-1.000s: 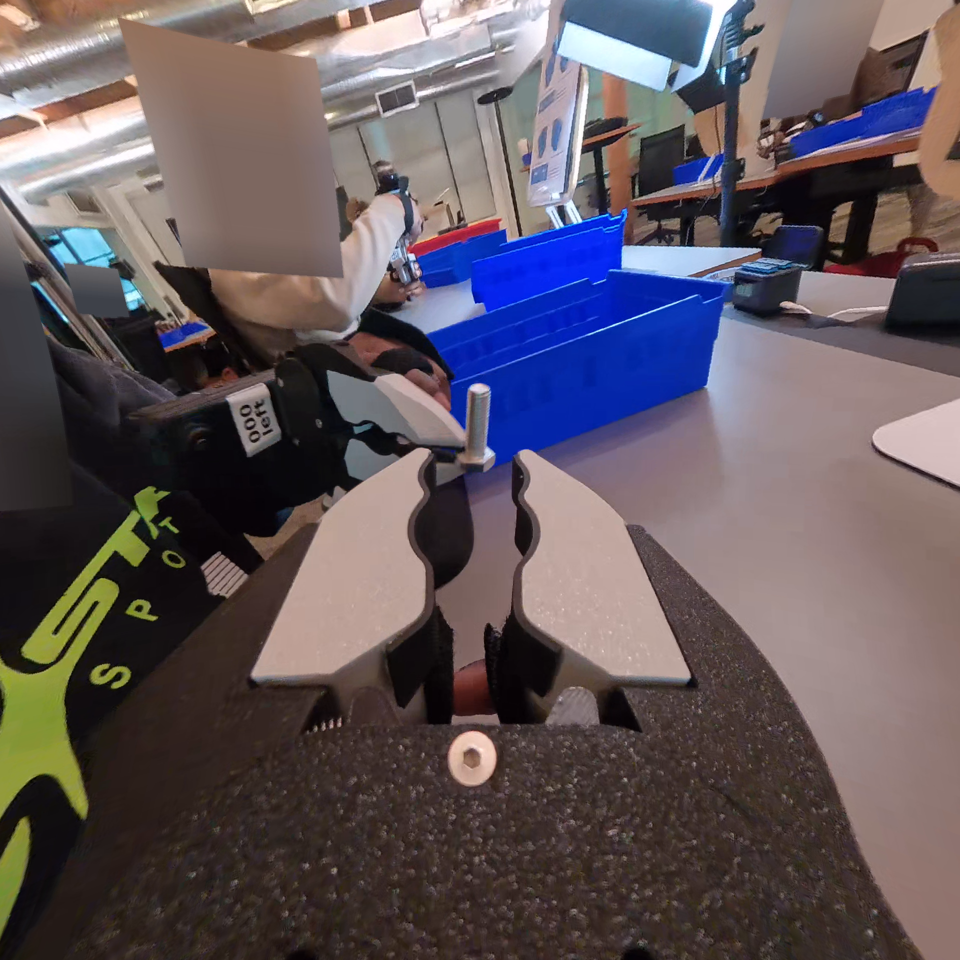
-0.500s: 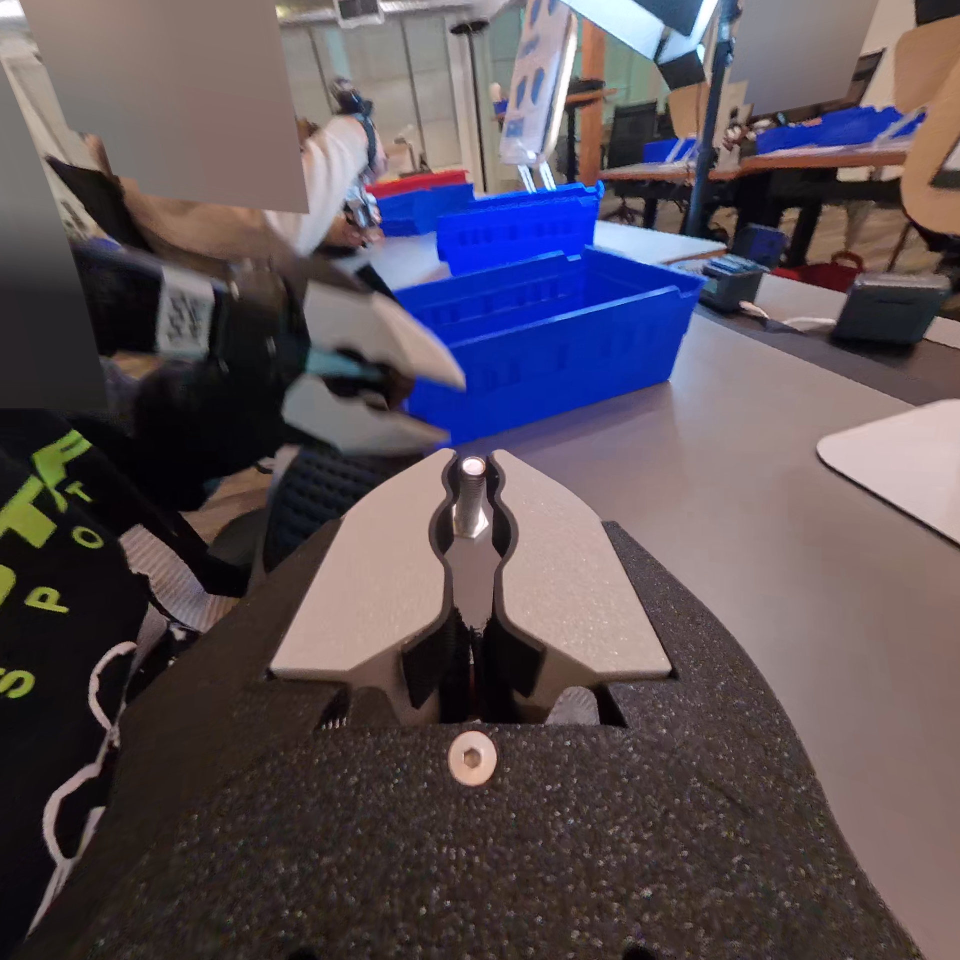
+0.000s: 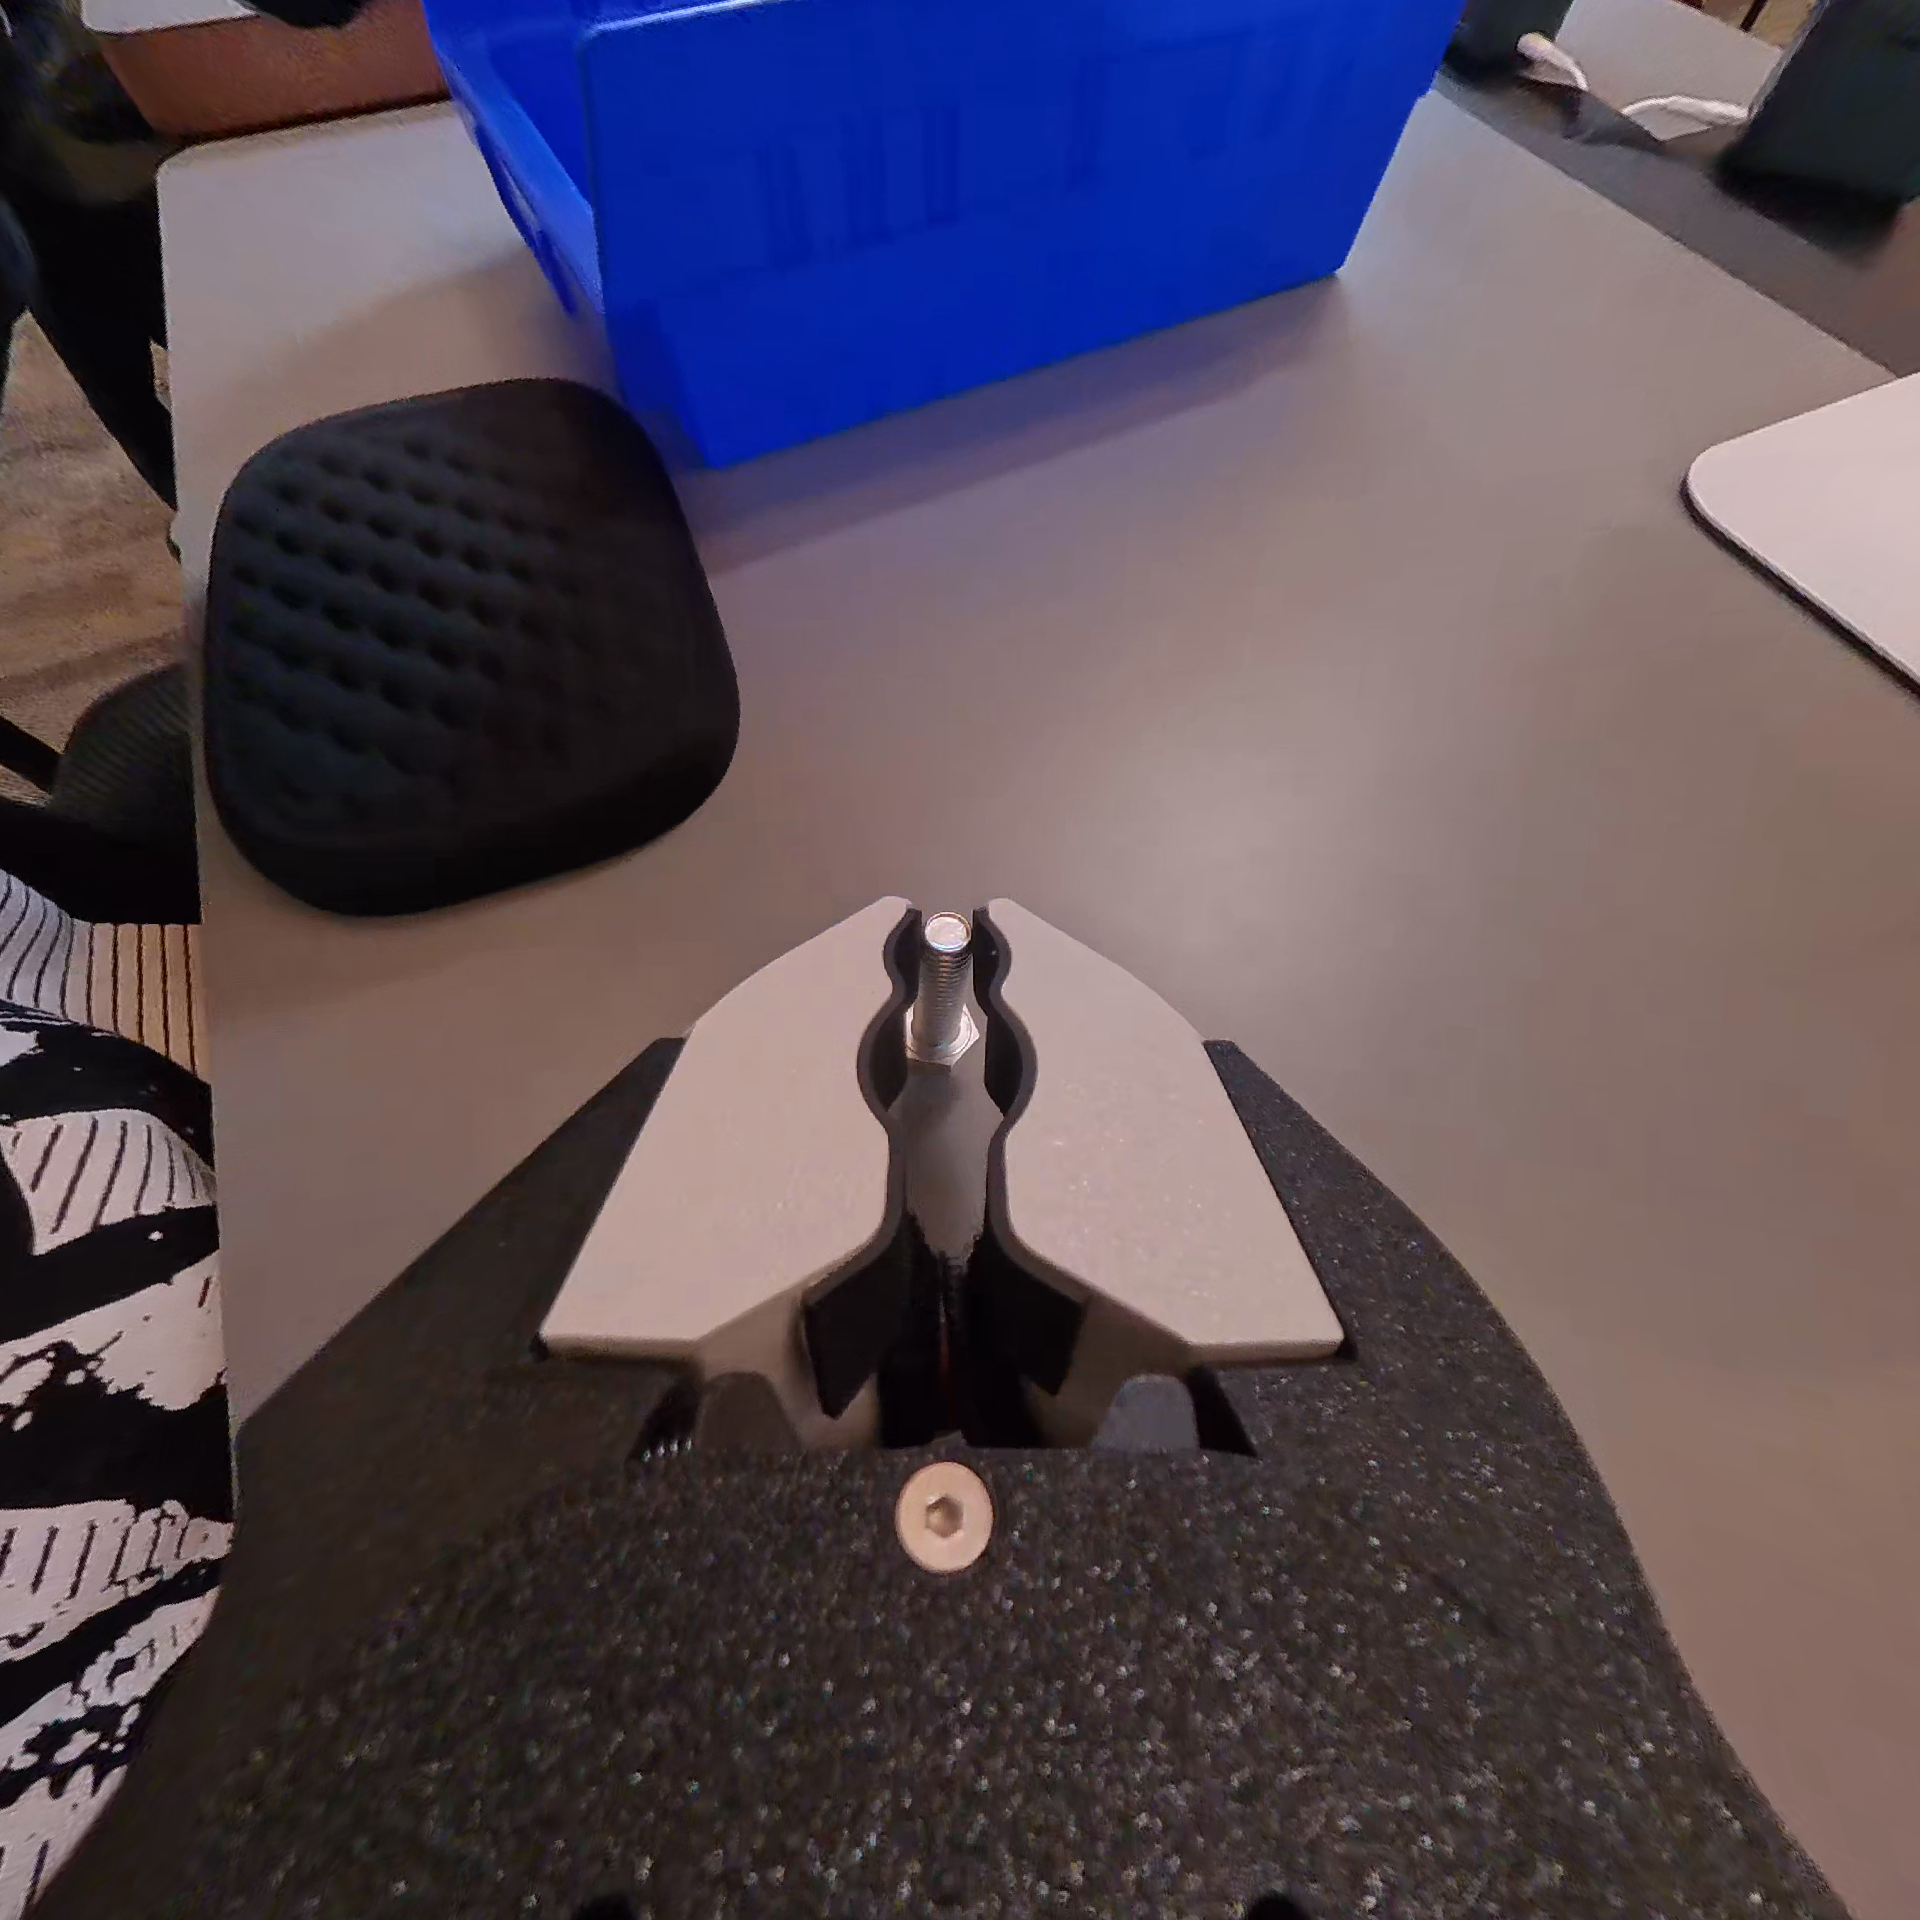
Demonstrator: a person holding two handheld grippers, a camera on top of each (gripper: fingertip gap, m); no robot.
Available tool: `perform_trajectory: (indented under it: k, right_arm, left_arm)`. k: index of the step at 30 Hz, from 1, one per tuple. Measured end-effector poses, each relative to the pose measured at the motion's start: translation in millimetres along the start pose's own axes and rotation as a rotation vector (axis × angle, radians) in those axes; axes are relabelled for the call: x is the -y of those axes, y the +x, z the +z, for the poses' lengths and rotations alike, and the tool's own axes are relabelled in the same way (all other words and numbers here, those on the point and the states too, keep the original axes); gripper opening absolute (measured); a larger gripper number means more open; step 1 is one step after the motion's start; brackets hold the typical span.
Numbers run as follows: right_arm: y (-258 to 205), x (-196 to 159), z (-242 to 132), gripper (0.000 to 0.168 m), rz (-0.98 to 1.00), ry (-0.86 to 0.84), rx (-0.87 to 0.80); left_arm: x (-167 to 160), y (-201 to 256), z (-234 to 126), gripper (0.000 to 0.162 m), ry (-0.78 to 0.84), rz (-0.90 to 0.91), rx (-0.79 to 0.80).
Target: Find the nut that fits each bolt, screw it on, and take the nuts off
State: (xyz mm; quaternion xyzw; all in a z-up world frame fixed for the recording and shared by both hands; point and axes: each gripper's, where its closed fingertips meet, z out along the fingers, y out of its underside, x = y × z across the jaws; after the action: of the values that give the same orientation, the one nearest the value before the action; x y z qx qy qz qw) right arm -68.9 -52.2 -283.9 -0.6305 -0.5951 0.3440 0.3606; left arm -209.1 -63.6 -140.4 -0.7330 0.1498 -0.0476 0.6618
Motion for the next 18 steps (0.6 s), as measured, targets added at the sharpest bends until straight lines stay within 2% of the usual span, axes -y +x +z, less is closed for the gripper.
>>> perform_trajectory:
  k: [5, 11, 12, 16, 18]
  right_arm:
    - [-3, -4, 2, 0.010, -0.008, -0.032, 0.019]
    - [-4, -9, 2, 0.010, -0.027, -0.070, 0.014]
    - [-4, -10, 1, 0.010, -0.025, -0.071, 0.014]
    - [-4, -2, -10, 0.029, 0.018, -0.008, 0.036]
    - [0, 2, -22, 0.035, 0.056, 0.035, 0.041]
  left_arm:
    - [-11, -5, -9, 0.028, -0.065, -0.102, -0.092]
    - [-30, -42, -27, 0.028, -0.189, -0.099, -0.035]
    - [-35, -51, -31, 0.028, -0.227, -0.114, -0.034]
    - [-67, -98, -50, 0.029, -0.449, -0.132, 0.041]
    - [-89, -111, -58, 0.029, -0.586, -0.135, 0.027]
